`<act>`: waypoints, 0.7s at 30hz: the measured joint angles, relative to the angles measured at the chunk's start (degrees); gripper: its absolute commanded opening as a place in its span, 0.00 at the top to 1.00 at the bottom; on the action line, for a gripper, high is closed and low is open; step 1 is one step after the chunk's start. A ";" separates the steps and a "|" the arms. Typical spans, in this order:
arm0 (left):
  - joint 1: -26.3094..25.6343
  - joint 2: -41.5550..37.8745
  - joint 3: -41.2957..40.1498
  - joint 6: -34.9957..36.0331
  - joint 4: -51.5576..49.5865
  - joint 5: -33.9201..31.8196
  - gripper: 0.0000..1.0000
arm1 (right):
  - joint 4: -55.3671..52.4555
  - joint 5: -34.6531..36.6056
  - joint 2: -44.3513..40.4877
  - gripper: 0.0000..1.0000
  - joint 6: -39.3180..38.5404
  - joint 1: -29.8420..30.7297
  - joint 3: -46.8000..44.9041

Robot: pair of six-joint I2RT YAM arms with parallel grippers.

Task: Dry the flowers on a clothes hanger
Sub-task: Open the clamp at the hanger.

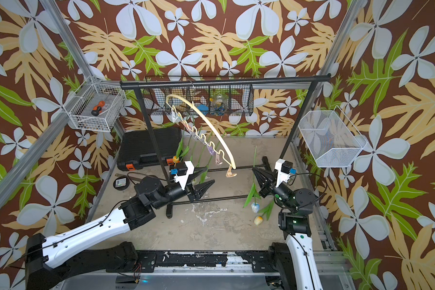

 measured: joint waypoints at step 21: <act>1.60 10.56 11.47 14.80 -2.69 -2.03 0.41 | 4.96 -1.46 14.19 1.00 -1.99 9.07 11.43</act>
